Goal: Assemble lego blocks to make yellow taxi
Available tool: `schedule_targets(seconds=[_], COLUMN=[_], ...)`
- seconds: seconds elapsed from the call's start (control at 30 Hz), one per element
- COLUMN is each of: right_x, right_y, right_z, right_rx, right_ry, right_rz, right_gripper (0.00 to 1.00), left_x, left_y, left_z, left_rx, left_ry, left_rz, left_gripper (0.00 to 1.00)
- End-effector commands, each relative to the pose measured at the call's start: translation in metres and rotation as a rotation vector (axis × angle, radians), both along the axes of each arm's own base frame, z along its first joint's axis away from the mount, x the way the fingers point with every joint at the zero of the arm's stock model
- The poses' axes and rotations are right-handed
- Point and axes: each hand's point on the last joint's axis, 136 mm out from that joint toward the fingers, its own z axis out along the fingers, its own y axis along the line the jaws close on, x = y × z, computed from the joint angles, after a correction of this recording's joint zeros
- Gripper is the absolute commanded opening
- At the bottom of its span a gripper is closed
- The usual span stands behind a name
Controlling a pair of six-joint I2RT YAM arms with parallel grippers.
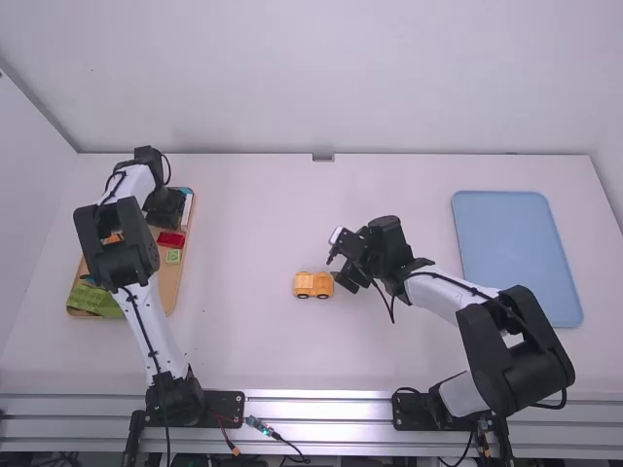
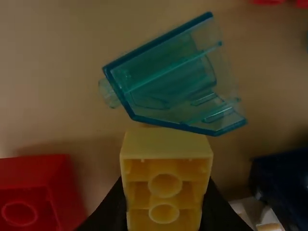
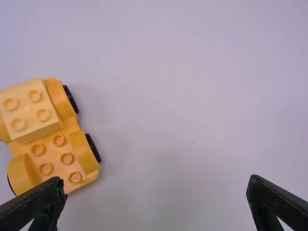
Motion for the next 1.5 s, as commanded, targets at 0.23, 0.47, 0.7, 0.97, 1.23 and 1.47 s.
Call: schedule_targets(seconds=[0.23, 0.47, 0.7, 0.97, 1.23, 1.47], right_x=[0.002, 0.005, 0.005, 0.006, 0.005, 0.005], right_y=[0.001, 0.001, 0.001, 0.001, 0.002, 0.002], right_z=[0.010, 0.012, 0.012, 0.012, 0.013, 0.013], right_rx=[0.005, 0.007, 0.007, 0.007, 0.010, 0.013], right_ry=[-0.039, -0.056, -0.055, -0.057, -0.055, -0.054], right_rz=[0.014, 0.009, 0.009, 0.009, 0.012, 0.014], right_gripper=[0.99, 0.99, 0.99, 0.99, 0.99, 0.99], left_x=[-0.017, -0.026, -0.026, -0.028, -0.017, -0.019], left_y=[-0.009, -0.013, -0.014, 0.000, 0.008, 0.011], left_z=[-0.014, -0.022, -0.030, -0.018, 0.024, 0.057], left_rx=[-0.034, -0.050, -0.062, 0.010, 0.043, 0.094], left_ry=[0.069, 0.092, 0.077, 0.107, 0.108, 0.128], left_rz=[0.002, 0.011, 0.018, 0.024, -0.025, -0.086], left_gripper=[0.16, 0.02, 0.02, 0.02, 0.02, 0.02])
